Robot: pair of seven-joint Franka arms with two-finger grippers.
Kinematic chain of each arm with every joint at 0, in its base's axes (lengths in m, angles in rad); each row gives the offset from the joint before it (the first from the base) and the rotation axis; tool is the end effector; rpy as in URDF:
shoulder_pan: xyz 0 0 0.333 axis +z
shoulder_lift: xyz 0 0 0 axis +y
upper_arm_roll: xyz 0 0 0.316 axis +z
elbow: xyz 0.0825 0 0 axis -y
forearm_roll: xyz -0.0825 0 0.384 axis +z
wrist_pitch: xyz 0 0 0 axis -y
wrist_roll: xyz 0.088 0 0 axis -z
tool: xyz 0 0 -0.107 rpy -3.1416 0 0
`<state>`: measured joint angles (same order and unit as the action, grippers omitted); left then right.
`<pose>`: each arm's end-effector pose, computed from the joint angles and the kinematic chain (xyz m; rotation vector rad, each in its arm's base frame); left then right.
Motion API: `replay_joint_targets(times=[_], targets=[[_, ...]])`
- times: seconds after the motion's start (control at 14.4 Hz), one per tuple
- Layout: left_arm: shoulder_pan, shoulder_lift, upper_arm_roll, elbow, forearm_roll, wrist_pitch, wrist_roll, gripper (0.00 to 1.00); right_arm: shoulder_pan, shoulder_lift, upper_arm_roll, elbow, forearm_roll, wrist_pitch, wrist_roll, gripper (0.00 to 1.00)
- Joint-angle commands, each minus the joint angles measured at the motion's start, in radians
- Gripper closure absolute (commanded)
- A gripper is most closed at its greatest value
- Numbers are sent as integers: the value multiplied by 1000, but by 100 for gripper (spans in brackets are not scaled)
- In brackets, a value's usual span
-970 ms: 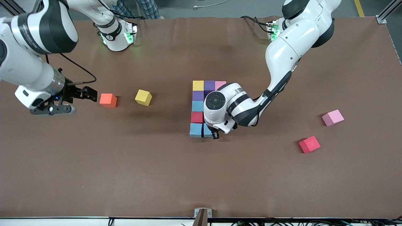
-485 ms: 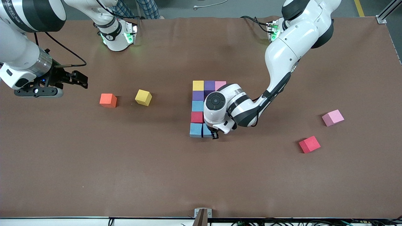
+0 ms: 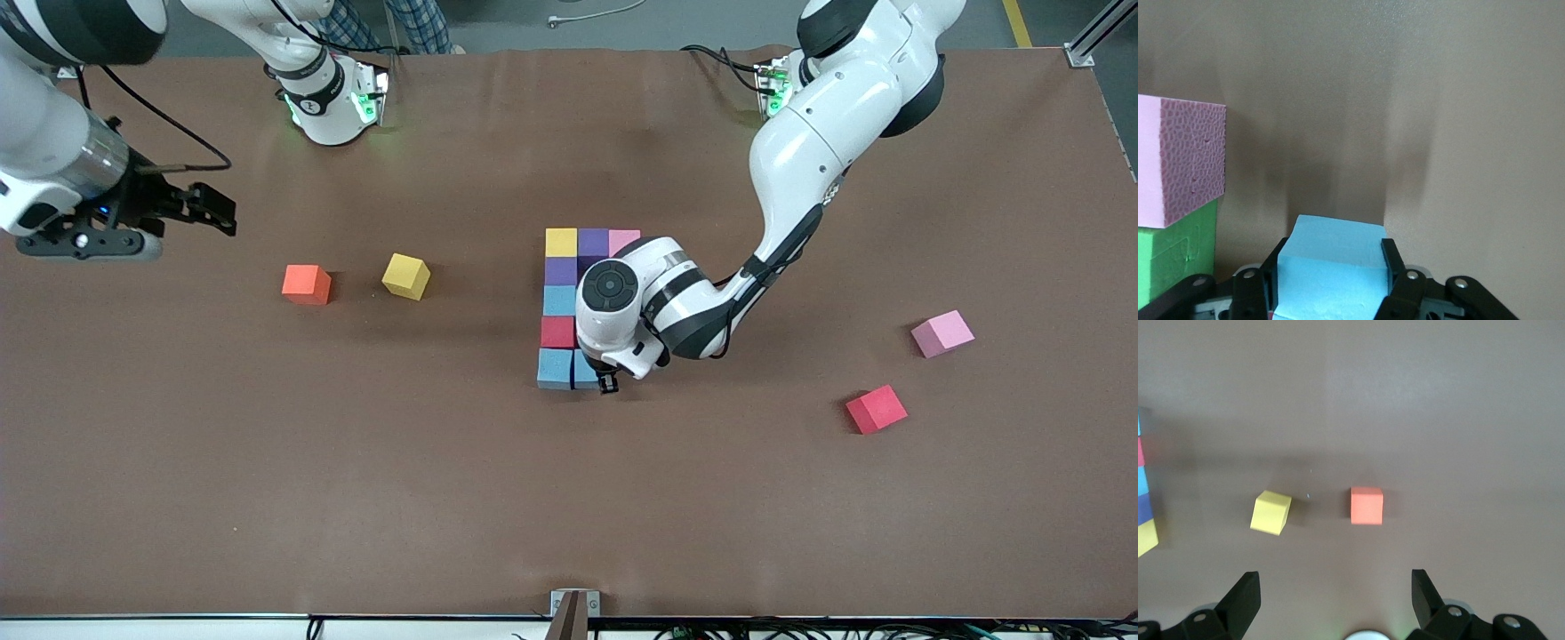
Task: Arrange 11 blocks into digit 3
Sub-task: 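Release the blue cube and move the left gripper toward the red cube, then grasp the red cube with the left gripper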
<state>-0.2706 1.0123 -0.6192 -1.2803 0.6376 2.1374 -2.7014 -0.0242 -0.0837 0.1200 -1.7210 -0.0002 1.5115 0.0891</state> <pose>0.5763 -0.4772 0.2017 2.0338 2.3458 0.0234 0.5159 0.0520 0.5941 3.1137 0.0088 -0.1947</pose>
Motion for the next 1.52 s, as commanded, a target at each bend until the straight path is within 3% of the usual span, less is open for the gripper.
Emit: replay_joint_targets(times=[0.0,0.07,0.55,0.83,1.11,1.46], targets=[[-7,9,3,3,22,16,-5,8,-25,22,14,98,-4,-74,7,0],[-7,8,3,3,22,16,-5,0,-25,21,14,109,-4,-76,6,0],[5,-61,-10,1,20,-11,20,0,-43,24,12,185,-1,-131,-54,0],[39,-130,-69,1,19,-154,89,0,-59,53,10,225,22,-132,-75,0],[242,-161,-248,-5,13,-319,277,0,-63,76,10,273,25,-148,-74,0],[601,-211,-453,-216,83,-323,556,0,-51,81,13,271,26,-155,-77,0]])
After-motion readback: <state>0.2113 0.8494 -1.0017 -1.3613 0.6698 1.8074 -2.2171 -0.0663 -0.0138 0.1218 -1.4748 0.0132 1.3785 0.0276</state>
